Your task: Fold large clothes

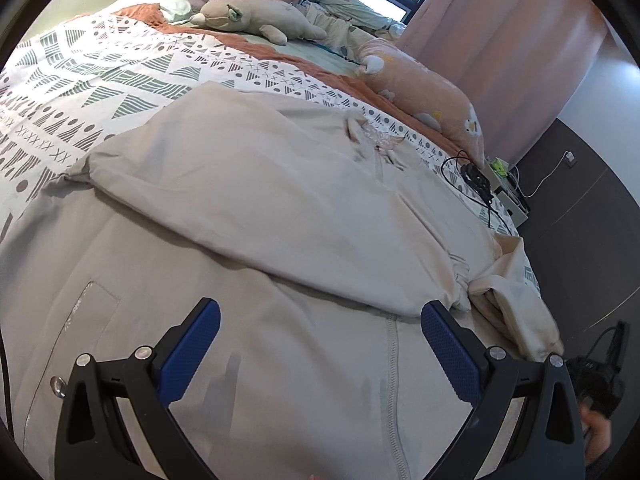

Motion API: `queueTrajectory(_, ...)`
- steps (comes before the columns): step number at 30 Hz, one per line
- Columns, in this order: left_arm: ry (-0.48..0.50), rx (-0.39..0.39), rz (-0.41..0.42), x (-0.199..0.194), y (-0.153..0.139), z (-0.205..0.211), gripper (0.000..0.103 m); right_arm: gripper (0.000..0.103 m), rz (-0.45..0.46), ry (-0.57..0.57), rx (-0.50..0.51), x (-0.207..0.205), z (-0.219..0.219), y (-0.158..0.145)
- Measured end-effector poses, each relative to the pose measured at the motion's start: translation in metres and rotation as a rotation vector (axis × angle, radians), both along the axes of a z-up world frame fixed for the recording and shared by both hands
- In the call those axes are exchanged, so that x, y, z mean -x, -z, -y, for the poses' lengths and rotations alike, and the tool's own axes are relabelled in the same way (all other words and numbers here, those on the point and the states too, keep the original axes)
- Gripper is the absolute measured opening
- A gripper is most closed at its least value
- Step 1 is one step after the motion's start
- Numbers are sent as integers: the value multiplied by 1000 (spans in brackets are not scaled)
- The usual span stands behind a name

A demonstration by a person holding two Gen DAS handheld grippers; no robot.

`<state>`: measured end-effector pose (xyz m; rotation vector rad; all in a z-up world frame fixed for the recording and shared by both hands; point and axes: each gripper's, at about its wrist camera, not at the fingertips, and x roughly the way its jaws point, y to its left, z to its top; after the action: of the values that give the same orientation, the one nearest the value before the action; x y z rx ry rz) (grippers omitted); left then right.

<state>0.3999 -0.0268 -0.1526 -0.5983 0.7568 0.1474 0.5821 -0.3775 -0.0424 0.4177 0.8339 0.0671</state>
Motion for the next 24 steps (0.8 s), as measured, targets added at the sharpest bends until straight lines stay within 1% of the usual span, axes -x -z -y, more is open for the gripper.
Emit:
queueTrajectory(4,-1,1,-5,5,3,-4,102,2,78,-1,72,10,-7,-36)
queueTrajectory(8,-12,11,4,11,4,-10,102,2,146,-5,84,22,-10,-66)
queueTrajectory(11,-19,35,11,13,4,-14,102,2,198,-54,62,32,-20,-87)
queueTrajectory(13,-18,40,15,12,4,-16,102,2,239,-93,78,39,-31,-102)
queueTrajectory(16,-15,28,26,13,1,-16,102,2,293,-154,102,45,-49,-121)
queueTrajectory(19,-26,27,30,14,0,-20,103,2,328,-209,109,43,-71,-132)
queueTrajectory(24,-96,84,37,20,3,-42,102,2,358,-313,91,31,-108,-141)
